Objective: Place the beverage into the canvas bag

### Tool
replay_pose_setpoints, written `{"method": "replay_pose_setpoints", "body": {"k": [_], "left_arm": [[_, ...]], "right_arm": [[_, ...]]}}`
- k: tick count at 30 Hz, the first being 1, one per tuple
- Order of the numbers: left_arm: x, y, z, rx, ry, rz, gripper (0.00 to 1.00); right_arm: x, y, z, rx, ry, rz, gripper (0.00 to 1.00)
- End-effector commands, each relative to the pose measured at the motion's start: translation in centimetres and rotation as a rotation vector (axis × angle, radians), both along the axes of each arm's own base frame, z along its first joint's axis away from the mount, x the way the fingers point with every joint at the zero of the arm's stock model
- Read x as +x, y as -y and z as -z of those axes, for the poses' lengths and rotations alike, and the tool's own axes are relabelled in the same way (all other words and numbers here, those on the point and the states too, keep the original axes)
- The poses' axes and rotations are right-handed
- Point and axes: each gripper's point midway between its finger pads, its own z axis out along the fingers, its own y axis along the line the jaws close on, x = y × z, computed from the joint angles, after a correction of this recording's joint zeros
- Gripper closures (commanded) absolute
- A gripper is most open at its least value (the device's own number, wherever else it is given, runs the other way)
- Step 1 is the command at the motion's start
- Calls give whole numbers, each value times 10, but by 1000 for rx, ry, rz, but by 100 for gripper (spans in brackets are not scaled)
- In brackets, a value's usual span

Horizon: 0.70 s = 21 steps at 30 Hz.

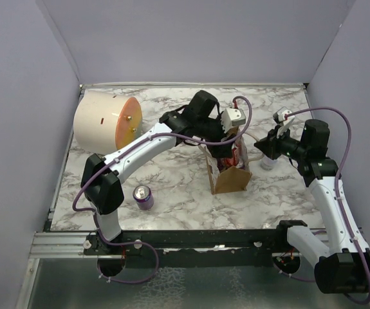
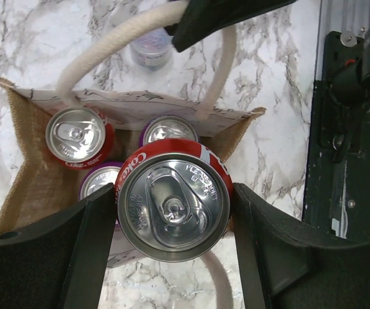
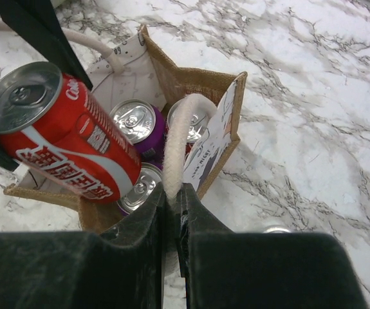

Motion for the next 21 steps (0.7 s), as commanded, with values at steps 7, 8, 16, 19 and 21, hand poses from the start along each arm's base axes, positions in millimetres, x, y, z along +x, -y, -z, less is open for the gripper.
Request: {"method": "replay_pose_setpoints", "body": {"k": [7, 8, 16, 19, 21], "left_arm": [[-58, -4, -25, -51, 12, 250, 100], [-62, -5, -22, -42, 6, 261, 100], [-85, -16, 20, 28, -27, 337, 100], [-81, -19, 27, 58, 5, 332, 100], [-73, -19, 28, 77, 34, 309, 100]], "right_arm": [[8, 7, -5, -21, 11, 34, 99], [8, 7, -4, -21, 9, 30, 99], [-1, -4, 3, -14, 5, -63, 99], [-4, -9, 4, -7, -7, -113, 99], [-6, -12, 4, -2, -15, -138, 99]]}}
